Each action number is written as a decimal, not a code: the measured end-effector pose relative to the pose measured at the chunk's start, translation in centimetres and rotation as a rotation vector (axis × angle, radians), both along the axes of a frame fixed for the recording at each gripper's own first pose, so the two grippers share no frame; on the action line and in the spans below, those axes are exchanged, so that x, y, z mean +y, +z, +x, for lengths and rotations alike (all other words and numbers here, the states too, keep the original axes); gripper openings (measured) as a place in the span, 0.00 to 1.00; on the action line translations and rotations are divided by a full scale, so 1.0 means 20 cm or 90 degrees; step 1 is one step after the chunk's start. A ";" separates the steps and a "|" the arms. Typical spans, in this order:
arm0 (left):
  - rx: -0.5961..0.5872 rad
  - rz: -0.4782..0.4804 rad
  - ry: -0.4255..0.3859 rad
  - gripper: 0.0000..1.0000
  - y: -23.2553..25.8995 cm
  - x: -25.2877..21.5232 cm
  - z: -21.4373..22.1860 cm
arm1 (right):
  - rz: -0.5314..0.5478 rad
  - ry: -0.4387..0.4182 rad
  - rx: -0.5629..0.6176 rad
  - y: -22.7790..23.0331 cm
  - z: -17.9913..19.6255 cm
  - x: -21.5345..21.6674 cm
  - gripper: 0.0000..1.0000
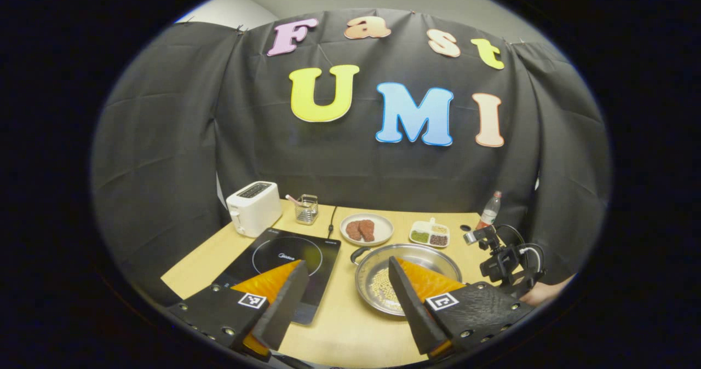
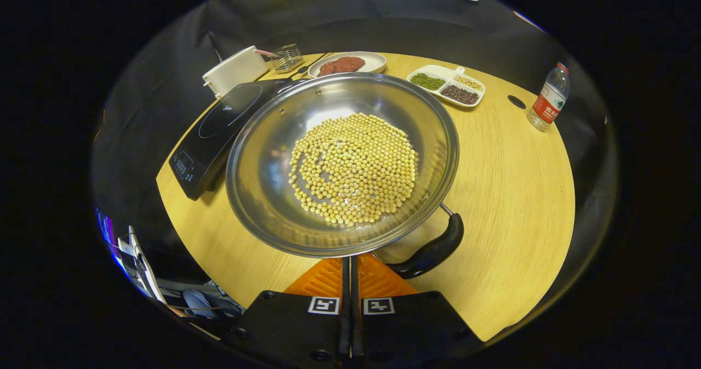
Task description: First push the handle of the pot to place it horizontally, then grasp the pot with both hands and set it on the induction cooktop.
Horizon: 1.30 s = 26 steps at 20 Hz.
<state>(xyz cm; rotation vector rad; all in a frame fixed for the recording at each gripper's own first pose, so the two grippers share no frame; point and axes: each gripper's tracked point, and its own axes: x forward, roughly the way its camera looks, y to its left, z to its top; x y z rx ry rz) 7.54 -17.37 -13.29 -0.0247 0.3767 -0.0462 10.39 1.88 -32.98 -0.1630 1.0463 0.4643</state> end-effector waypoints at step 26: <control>0.031 -0.025 -0.026 0.90 -0.21 0.06 0.19 | 0.018 -0.249 -0.103 0.23 0.34 -0.47 0.29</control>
